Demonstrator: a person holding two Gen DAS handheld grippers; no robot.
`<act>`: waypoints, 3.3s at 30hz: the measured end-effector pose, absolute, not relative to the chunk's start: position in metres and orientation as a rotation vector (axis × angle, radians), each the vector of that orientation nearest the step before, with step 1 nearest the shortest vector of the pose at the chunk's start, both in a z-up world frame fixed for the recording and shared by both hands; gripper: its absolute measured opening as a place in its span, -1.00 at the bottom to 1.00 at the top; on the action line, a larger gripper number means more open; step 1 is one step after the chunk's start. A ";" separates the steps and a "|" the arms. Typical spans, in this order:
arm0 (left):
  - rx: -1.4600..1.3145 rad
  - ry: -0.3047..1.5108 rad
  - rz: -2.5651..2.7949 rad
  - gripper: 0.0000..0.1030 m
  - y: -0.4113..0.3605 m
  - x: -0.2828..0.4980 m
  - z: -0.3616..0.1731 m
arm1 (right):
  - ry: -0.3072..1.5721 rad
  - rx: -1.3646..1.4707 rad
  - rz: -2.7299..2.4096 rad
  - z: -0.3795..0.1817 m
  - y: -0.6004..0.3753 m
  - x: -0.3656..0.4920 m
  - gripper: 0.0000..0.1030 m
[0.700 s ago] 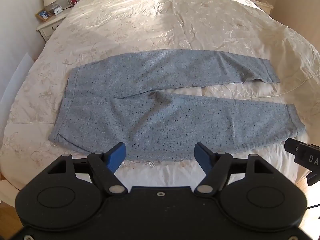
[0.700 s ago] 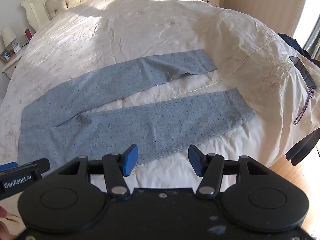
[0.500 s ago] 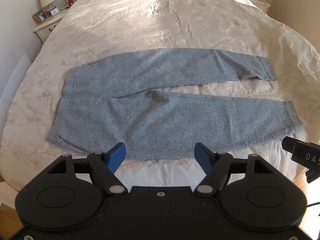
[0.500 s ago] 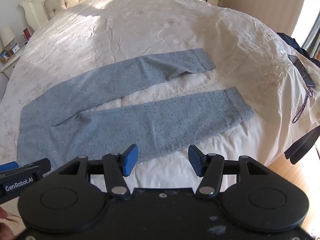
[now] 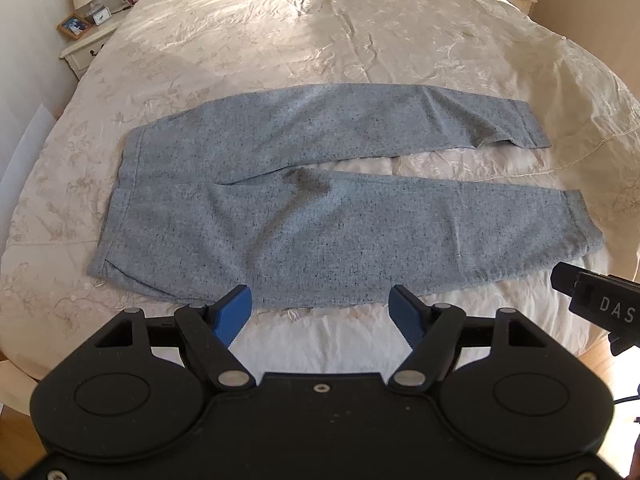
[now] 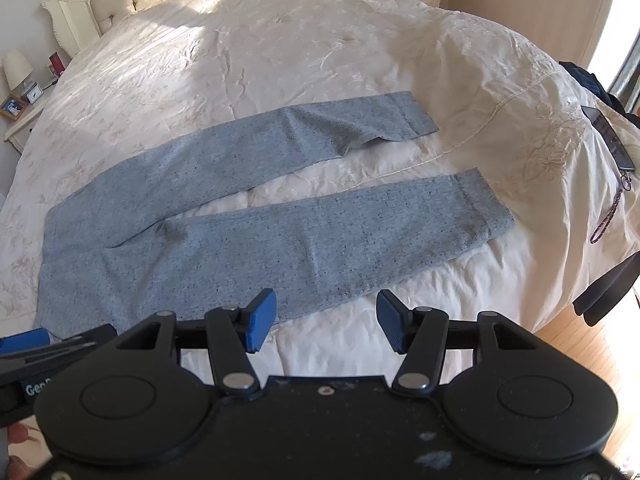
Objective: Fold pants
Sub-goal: 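Move both tools over the grey speckled trousers on the bed, then reach the right tool to a trouser leg cuff and close on it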
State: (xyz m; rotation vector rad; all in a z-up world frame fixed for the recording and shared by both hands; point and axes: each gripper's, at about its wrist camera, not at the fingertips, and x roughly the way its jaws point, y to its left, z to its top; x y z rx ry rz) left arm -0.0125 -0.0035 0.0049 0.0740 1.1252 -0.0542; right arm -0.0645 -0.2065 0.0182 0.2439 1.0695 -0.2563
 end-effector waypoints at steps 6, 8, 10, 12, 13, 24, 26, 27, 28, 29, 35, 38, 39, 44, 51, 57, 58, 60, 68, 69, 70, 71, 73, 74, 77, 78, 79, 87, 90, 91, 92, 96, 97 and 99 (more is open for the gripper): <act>0.054 1.136 -0.036 0.46 -0.001 -0.012 0.003 | 1.077 0.242 -0.244 0.019 -0.208 -0.064 0.14; 0.048 1.141 -0.040 0.45 -0.001 -0.012 0.002 | 1.079 0.243 -0.243 0.019 -0.209 -0.063 0.14; 0.046 1.147 -0.053 0.44 -0.001 -0.011 0.002 | 1.082 0.243 -0.244 0.018 -0.210 -0.062 0.14; 0.047 1.150 -0.057 0.43 -0.002 -0.011 0.002 | 1.085 0.241 -0.246 0.017 -0.209 -0.062 0.14; 0.049 1.150 -0.056 0.42 -0.002 -0.012 0.001 | 1.086 0.242 -0.246 0.017 -0.210 -0.062 0.14; 0.047 1.156 -0.055 0.42 -0.003 -0.010 0.000 | 1.092 0.241 -0.244 0.016 -0.206 -0.061 0.14; 0.045 1.159 -0.054 0.42 -0.003 -0.010 0.000 | 1.093 0.240 -0.243 0.016 -0.206 -0.060 0.14; 0.046 1.160 -0.053 0.42 -0.003 -0.010 0.000 | 1.094 0.241 -0.243 0.016 -0.207 -0.060 0.14; 0.046 1.160 -0.054 0.42 -0.003 -0.010 0.000 | 1.094 0.242 -0.242 0.016 -0.207 -0.060 0.14; 0.046 1.160 -0.054 0.42 -0.003 -0.010 0.000 | 1.094 0.242 -0.241 0.016 -0.207 -0.060 0.14; 0.044 1.161 -0.054 0.42 -0.002 -0.010 -0.001 | 1.097 0.241 -0.237 0.015 -0.206 -0.059 0.14; 0.043 1.162 -0.053 0.42 -0.001 -0.010 -0.001 | 1.103 0.238 -0.232 0.014 -0.204 -0.058 0.14; 0.042 1.162 -0.053 0.42 -0.001 -0.010 -0.001 | 1.105 0.238 -0.231 0.014 -0.203 -0.058 0.14; 0.029 1.169 -0.052 0.42 0.005 -0.009 -0.003 | 1.110 0.232 -0.225 0.013 -0.201 -0.056 0.14; 0.031 1.171 -0.052 0.42 0.006 -0.008 -0.003 | 1.116 0.227 -0.219 0.012 -0.200 -0.055 0.14; 0.030 1.173 -0.055 0.42 0.006 -0.006 -0.003 | 1.121 0.220 -0.213 0.011 -0.198 -0.051 0.14; 0.030 1.176 -0.056 0.42 0.006 -0.005 -0.003 | 1.122 0.219 -0.213 0.010 -0.198 -0.051 0.14; 0.031 1.179 -0.056 0.42 0.005 -0.003 -0.004 | 1.126 0.218 -0.207 0.010 -0.198 -0.049 0.14; 0.038 1.186 -0.061 0.42 0.004 0.002 -0.006 | 1.136 0.212 -0.185 0.010 -0.194 -0.042 0.14; 0.039 1.187 -0.062 0.42 0.005 0.004 -0.006 | 1.135 0.203 -0.184 0.011 -0.194 -0.041 0.14; 0.040 1.189 -0.063 0.42 0.005 0.005 -0.007 | 1.135 0.194 -0.183 0.011 -0.192 -0.040 0.14; 0.040 1.192 -0.064 0.42 0.005 0.007 -0.008 | 1.135 0.185 -0.181 0.012 -0.191 -0.039 0.14; 0.037 1.194 -0.066 0.42 0.006 0.011 -0.008 | 1.137 0.164 -0.174 0.013 -0.189 -0.036 0.14; 0.037 1.194 -0.067 0.42 0.007 0.012 -0.009 | 1.136 0.155 -0.169 0.014 -0.187 -0.035 0.14; 0.036 1.194 -0.077 0.42 0.008 0.019 -0.011 | 1.118 0.140 -0.151 0.016 -0.183 -0.031 0.14; 0.034 1.190 -0.081 0.42 0.009 0.021 -0.012 | 1.113 0.137 -0.145 0.017 -0.181 -0.030 0.14; 0.032 1.185 -0.083 0.42 0.010 0.024 -0.012 | 1.107 0.135 -0.143 0.017 -0.180 -0.028 0.14; -0.002 1.039 -0.089 0.42 0.025 0.047 -0.013 | 1.130 0.145 -0.125 -0.006 -0.181 -0.008 0.14; 0.026 1.044 -0.119 0.43 0.025 0.060 -0.017 | 1.138 0.205 -0.169 -0.020 -0.194 -0.003 0.14; 0.032 1.053 -0.135 0.43 0.025 0.063 -0.019 | 1.137 0.211 -0.188 -0.024 -0.199 -0.002 0.14; 0.038 1.059 -0.146 0.43 0.023 0.067 -0.022 | 1.127 0.217 -0.203 -0.028 -0.204 -0.001 0.13; 0.055 1.079 -0.172 0.41 0.014 0.077 -0.030 | 1.084 0.227 -0.288 -0.033 -0.228 0.001 0.13; 0.051 1.084 -0.176 0.36 0.013 0.079 -0.033 | 1.068 0.230 -0.311 -0.034 -0.235 0.002 0.13; 0.039 1.092 -0.180 0.32 0.008 0.083 -0.037 | 1.045 0.232 -0.372 -0.037 -0.251 0.004 0.14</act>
